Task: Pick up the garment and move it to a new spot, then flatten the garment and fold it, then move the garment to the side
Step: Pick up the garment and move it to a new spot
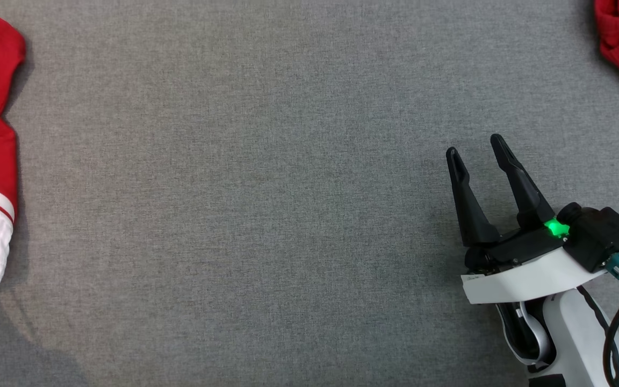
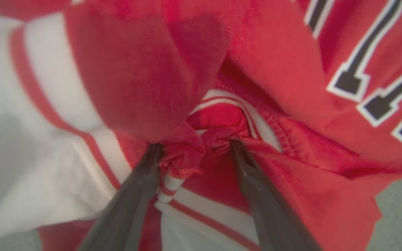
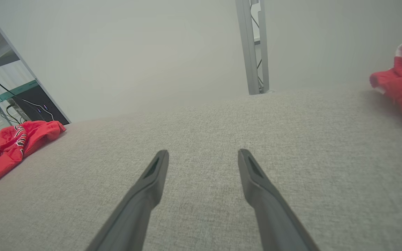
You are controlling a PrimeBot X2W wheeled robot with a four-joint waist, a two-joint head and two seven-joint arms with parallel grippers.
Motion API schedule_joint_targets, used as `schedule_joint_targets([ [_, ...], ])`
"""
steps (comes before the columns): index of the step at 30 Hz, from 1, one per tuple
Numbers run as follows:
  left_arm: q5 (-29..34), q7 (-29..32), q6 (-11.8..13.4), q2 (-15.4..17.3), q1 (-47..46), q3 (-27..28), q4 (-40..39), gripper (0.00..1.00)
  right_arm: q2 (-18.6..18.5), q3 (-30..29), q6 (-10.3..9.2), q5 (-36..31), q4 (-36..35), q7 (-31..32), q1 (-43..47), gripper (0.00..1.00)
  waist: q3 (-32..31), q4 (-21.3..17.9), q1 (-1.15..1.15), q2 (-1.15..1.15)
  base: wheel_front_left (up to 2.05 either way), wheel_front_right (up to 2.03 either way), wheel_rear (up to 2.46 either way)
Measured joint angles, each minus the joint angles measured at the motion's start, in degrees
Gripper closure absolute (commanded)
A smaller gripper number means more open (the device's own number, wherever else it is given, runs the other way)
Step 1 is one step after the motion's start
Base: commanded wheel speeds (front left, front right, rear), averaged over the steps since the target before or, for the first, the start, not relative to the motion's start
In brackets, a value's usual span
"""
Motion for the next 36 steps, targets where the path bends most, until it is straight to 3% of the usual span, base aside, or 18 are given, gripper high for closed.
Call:
schedule_joint_targets([
  [2, -0.33, 0.73, -0.22, 0.15, -0.14, -0.05, -0.02, 0.02, 0.03, 0.04, 0.00, -0.13, -0.01, 0.00, -0.36, 0.00, 0.53, -0.02, 0.00, 0.00, 0.00, 0.00, 0.00],
  [4, -0.34, 0.93, -0.31, 0.11, -0.31, -0.21, -0.11, 0.51, 0.05, 0.05, 0.00, -0.18, 0.04, 0.00, -0.37, 0.00, 0.71, 0.08, 0.00, 0.00, 0.00, 0.00, 0.00],
  [5, -0.34, 0.93, -0.31, 0.03, -0.31, -0.33, -0.20, 0.62, 0.04, 0.03, 0.00, -0.23, 0.08, 0.00, -0.39, 0.00, 0.66, 0.15, 0.00, 0.00, 0.00, 0.00, 0.00],
  [6, -0.34, 0.92, -0.31, -0.07, -0.30, -0.44, -0.32, 1.00, 0.02, 0.00, 0.00, -0.23, 0.15, 0.00, -0.43, 0.00, 0.55, 0.21, 0.00, 0.00, 0.00, 0.00, 0.00],
  [22, -1.74, -3.96, -2.08, -2.11, 1.35, -2.97, -5.02, 1.00, -0.19, 0.37, 0.00, 0.60, 2.24, 0.00, 1.06, 0.00, -7.18, 1.26, 0.00, 0.00, 0.00, 0.00, 0.00],
  [36, -8.24, -3.50, -2.27, -0.77, 7.11, -15.57, -27.47, 1.00, -0.07, 0.52, 0.00, 2.21, 4.07, 0.00, 4.99, 0.00, -18.26, 1.36, 0.00, 0.00, 0.00, 0.00, 0.00],
])
